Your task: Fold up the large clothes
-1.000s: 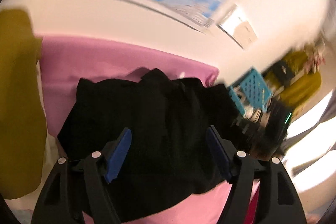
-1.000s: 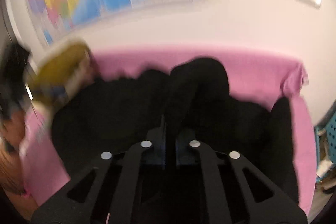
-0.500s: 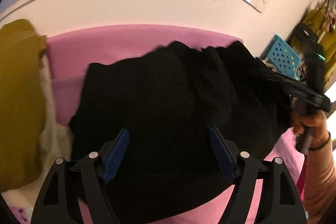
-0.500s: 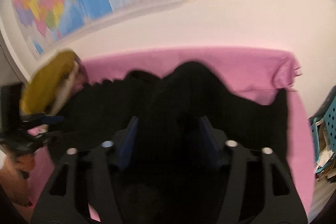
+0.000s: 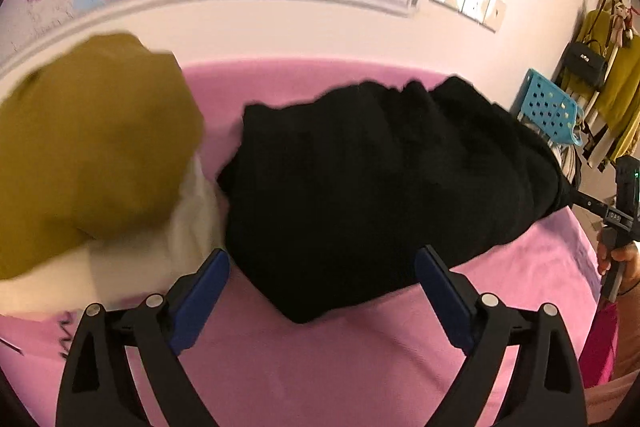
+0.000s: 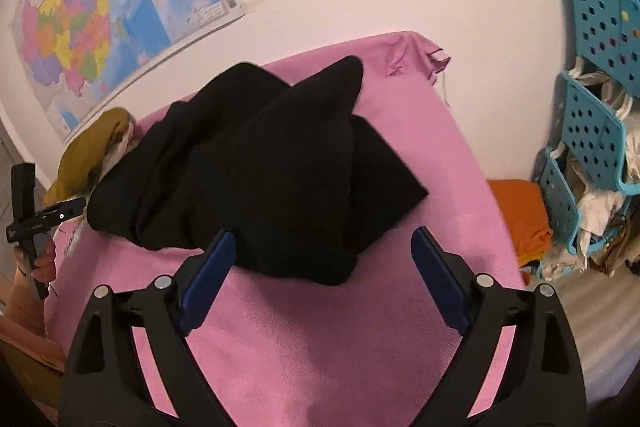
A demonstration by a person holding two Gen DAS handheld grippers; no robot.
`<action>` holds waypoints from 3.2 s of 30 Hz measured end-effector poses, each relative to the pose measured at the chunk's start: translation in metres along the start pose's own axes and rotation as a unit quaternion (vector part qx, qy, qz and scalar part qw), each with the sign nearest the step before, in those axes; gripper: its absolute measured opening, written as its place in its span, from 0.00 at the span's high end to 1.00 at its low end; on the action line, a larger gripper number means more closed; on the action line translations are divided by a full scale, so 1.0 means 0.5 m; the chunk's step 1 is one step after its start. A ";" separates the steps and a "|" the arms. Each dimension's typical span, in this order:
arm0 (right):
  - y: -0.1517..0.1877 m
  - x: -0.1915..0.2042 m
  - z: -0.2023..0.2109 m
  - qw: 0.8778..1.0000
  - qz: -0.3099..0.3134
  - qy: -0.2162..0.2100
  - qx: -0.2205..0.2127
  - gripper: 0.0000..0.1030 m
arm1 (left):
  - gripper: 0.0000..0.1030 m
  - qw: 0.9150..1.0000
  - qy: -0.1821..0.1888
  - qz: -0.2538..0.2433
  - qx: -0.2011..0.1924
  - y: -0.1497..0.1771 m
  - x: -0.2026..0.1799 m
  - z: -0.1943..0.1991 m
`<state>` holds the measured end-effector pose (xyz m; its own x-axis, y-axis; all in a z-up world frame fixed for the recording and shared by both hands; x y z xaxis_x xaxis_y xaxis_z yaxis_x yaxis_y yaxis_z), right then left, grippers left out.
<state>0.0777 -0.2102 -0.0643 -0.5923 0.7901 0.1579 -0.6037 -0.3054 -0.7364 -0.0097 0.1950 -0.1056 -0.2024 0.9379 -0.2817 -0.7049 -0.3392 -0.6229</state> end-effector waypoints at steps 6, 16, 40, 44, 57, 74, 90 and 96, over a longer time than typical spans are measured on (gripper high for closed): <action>-0.018 0.027 -0.067 0.997 -0.016 -0.079 0.014 0.54 | 0.24 0.999 0.014 0.017 0.024 -0.001 -0.019 -0.077; -0.101 0.069 0.189 0.984 -0.005 -0.154 -0.090 0.85 | 0.78 0.994 0.062 0.092 0.022 -0.032 0.009 0.057; -0.071 0.233 0.061 0.990 0.077 -0.117 0.022 0.41 | 0.25 0.995 0.055 -0.069 0.036 0.000 -0.138 0.043; -0.054 0.281 -0.070 0.985 0.089 -0.121 0.083 0.42 | 0.37 0.993 0.028 -0.066 0.095 0.023 -0.152 -0.057; -0.196 0.281 0.045 0.986 0.080 -0.120 -0.085 0.98 | 1.00 1.000 0.026 0.001 -0.002 -0.093 -0.131 -0.018; -0.127 0.229 -0.039 0.996 0.064 -0.062 0.004 0.42 | 0.36 0.996 0.051 -0.059 0.035 -0.016 -0.156 -0.028; -0.189 0.373 -0.170 0.985 0.112 -0.127 0.043 0.98 | 0.34 0.998 0.032 -0.036 0.037 -0.012 -0.126 -0.034; -0.268 0.398 -0.108 0.981 0.127 -0.140 -0.053 0.98 | 0.34 0.999 0.026 -0.034 -0.002 -0.043 -0.123 -0.013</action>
<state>0.0695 0.0166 0.0303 -0.8482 0.5148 0.1246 -0.3684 -0.4043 -0.8372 0.0223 0.1442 -0.0796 -0.1186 0.9541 -0.2749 -0.7138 -0.2744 -0.6444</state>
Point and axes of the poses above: each gripper's, at about its wrist camera, not at the fingertips, and z roughly against the way its jaws point, x to its left, y to its underside, the point moved 8 cm from there along -z, roughly the way its jaws point, and after that the axes turned 9 degrees about z, right-handed, at the moved point
